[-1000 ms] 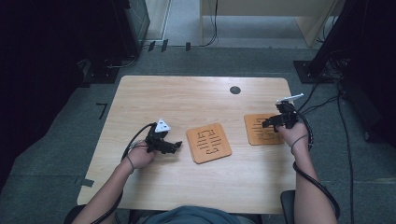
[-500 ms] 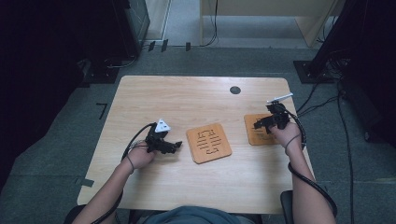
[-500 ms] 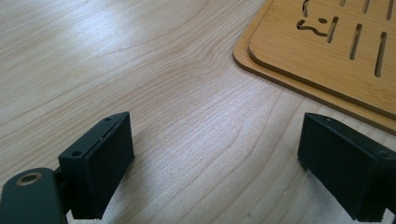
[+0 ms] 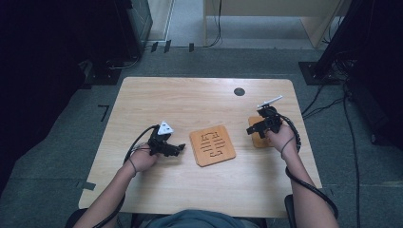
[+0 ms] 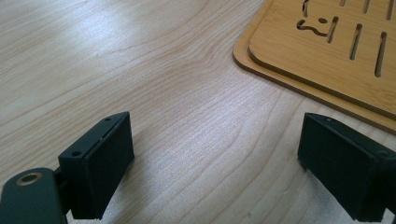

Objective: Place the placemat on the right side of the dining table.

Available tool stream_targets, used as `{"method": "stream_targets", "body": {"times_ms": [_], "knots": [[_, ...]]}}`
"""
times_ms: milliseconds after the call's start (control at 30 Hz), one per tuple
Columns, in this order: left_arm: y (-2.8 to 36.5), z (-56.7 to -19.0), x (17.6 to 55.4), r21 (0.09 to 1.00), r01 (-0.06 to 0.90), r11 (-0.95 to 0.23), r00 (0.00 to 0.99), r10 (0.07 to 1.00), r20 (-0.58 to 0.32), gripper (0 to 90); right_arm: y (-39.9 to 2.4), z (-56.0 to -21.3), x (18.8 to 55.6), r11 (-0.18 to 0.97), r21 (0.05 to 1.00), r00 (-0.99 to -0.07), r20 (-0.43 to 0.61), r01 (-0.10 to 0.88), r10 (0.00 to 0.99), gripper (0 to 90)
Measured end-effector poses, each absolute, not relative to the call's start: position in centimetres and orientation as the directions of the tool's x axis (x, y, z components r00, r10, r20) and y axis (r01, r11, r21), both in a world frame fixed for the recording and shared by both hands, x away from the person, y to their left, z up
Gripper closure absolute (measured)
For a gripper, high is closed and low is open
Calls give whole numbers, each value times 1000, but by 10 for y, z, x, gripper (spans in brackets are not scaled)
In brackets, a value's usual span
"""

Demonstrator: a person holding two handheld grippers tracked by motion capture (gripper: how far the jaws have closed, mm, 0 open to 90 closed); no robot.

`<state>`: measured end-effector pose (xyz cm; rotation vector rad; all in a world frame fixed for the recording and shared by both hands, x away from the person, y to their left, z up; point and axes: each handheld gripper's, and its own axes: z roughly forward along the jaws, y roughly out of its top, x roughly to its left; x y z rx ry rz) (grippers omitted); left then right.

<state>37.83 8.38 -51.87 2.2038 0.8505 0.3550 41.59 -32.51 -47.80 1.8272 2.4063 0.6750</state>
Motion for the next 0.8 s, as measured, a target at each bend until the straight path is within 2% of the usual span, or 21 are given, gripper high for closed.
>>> {"method": "stream_targets", "body": {"times_ms": [800], "knots": [[84,-519,378,722,467,-511,742,670,-6,96,-272,-483,410,337,384,-428,181,860,886,220]]}}
